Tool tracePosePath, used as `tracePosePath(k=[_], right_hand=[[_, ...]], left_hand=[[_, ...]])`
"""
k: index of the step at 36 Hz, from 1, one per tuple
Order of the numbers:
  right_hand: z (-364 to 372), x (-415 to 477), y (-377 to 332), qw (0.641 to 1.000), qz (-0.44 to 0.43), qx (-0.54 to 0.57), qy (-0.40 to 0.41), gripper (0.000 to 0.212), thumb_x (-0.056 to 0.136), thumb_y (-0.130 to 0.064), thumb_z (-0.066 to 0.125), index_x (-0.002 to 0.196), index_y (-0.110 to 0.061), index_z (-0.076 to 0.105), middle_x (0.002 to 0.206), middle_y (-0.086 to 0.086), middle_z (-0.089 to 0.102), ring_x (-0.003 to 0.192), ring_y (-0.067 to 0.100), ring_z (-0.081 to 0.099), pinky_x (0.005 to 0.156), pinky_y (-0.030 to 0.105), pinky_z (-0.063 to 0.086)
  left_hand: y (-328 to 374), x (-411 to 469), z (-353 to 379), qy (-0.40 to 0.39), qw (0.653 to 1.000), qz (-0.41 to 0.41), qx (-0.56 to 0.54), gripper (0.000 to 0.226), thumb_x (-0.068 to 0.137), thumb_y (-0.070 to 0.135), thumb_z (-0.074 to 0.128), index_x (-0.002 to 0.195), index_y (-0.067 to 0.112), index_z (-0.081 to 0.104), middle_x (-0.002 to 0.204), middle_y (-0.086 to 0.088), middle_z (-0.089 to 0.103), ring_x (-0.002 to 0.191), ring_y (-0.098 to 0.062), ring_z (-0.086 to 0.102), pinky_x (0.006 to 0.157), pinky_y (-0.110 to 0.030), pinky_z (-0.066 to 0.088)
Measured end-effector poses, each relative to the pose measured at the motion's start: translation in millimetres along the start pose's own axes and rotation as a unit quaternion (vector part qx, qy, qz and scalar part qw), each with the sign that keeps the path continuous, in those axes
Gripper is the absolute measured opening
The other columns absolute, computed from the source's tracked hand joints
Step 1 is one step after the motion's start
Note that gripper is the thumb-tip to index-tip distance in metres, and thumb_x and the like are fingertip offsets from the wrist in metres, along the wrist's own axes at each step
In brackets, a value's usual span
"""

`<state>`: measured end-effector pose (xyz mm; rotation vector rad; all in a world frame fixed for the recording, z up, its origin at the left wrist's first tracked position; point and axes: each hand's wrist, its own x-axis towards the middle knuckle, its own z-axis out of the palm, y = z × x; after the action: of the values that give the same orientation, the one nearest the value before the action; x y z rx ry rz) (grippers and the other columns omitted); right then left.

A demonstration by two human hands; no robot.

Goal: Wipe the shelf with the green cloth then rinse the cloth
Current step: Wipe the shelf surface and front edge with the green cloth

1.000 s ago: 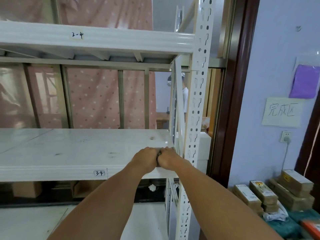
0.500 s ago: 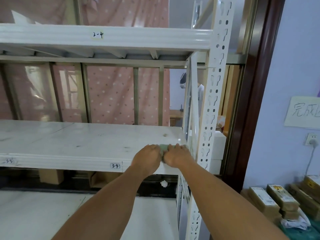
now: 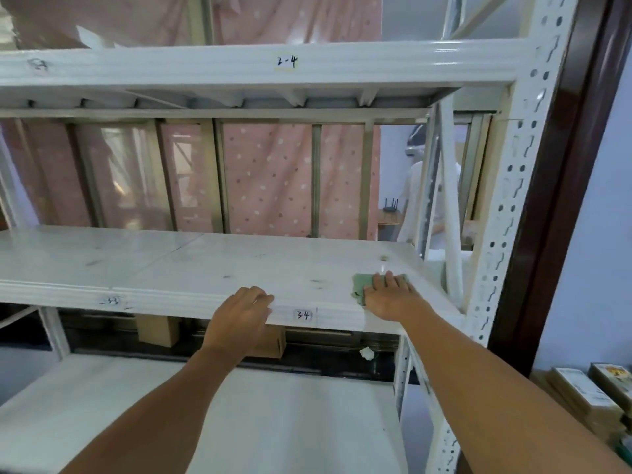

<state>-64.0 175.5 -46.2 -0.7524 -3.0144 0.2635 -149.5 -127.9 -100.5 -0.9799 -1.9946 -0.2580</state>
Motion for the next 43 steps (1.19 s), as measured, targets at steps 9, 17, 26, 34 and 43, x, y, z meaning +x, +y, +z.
tracePosePath(k=[9,17,26,34,43], right_hand=[[11.2,0.6,-62.8,0.999,-0.019,-0.035,-0.007,0.071,0.102,-0.049,0.012,0.162,-0.012,-0.004,0.169,0.013,-0.007,0.156,0.031,-0.007,0.126,0.049,-0.001],[19.4,-6.6,-138.0,0.999,-0.023,-0.023,-0.015,0.068,0.104,-0.047,0.010,0.162,-0.014,-0.004,0.170,0.009,-0.009,0.156,0.029,-0.008,0.126,0.045,-0.003],[35.7,-3.6,-219.0,0.999,-0.041,-0.020,-0.017,0.069,0.104,-0.046,0.012,0.162,-0.014,-0.005,0.170,0.010,-0.009,0.156,0.030,-0.006,0.126,0.048,0.000],[46.9,-4.1,-285.9,0.998,-0.052,-0.023,-0.011,0.069,0.103,-0.046,0.011,0.162,-0.014,-0.004,0.170,0.010,-0.008,0.156,0.030,-0.006,0.126,0.047,0.000],[62.3,-3.8,-361.4,0.996,-0.080,-0.028,0.006,0.068,0.103,-0.045,0.014,0.162,-0.013,0.000,0.170,0.011,-0.002,0.156,0.032,-0.001,0.126,0.049,0.004]], left_hand=[[-82.4,-33.4,-19.6,-0.065,0.995,-0.075,0.016,0.022,0.084,0.006,0.074,0.106,0.001,0.072,0.101,-0.013,0.065,0.089,-0.028,0.062,0.069,-0.038,0.059],[-130.8,-43.1,-35.2,-0.073,0.992,-0.107,-0.003,0.012,0.088,0.010,0.071,0.099,0.007,0.073,0.095,-0.007,0.067,0.087,-0.024,0.061,0.068,-0.040,0.058],[-185.3,-56.6,-46.7,-0.108,0.993,-0.030,0.023,0.043,0.061,-0.013,0.079,0.097,0.010,0.077,0.083,-0.006,0.064,0.072,-0.026,0.061,0.051,-0.033,0.051],[-236.5,-69.2,-59.1,-0.108,0.993,-0.043,0.024,0.010,0.077,0.006,0.081,0.079,0.011,0.073,0.078,-0.004,0.062,0.068,-0.022,0.061,0.051,-0.032,0.052],[-310.5,-106.6,-69.3,-0.111,0.985,-0.132,0.015,0.043,0.065,-0.015,0.075,0.100,0.011,0.075,0.091,-0.004,0.067,0.082,-0.024,0.064,0.058,-0.034,0.057]])
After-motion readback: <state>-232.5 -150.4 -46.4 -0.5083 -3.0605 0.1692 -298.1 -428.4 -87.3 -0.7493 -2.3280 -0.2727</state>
